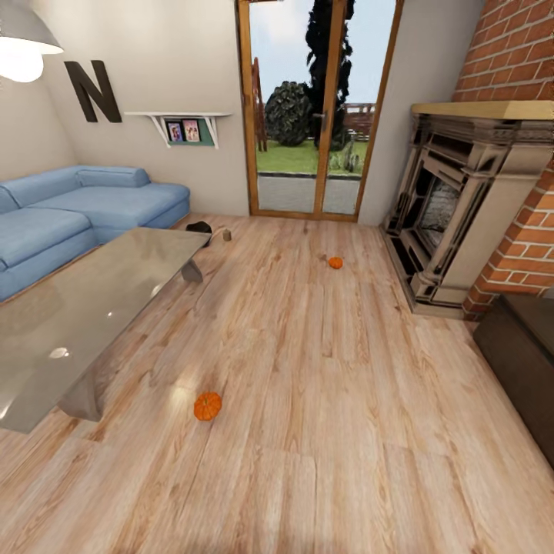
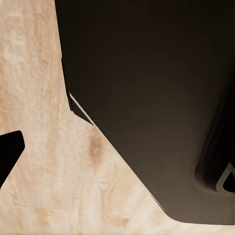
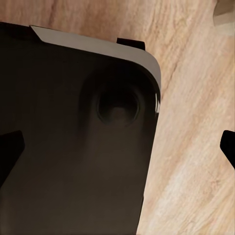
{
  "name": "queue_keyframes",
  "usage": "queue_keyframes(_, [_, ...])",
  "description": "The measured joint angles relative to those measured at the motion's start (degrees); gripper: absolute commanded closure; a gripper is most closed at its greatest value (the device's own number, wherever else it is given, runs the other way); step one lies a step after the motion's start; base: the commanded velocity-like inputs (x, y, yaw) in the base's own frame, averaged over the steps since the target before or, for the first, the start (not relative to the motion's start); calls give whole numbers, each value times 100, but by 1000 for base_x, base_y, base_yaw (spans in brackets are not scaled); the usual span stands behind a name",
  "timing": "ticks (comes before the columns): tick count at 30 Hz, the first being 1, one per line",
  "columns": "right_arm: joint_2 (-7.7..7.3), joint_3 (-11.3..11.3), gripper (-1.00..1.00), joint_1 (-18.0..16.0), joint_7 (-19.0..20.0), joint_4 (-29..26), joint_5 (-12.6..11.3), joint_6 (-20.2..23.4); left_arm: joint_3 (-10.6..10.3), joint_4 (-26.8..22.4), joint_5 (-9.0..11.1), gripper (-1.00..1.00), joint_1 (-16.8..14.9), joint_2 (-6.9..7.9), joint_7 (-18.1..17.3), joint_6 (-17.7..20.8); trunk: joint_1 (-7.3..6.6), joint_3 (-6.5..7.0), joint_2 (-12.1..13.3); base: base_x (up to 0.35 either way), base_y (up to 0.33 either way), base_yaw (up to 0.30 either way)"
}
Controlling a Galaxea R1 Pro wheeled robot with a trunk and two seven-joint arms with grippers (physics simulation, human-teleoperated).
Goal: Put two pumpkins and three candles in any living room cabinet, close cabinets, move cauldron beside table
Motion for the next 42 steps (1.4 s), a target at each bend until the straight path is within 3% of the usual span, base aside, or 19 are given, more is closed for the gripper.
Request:
queue_keyframes(27, [-1, 0, -100, 0, 0, -4, 0, -6, 0, 0, 0, -100, 0, 0, 0, -1, 0, 246, 0, 7, 0, 0])
queue_keyframes(42, [-1, 0, -100, 0, 1, 2, 0, -6, 0, 0, 0, -100, 0, 0, 0, -1, 0, 383, 0, 284, 0, 0])
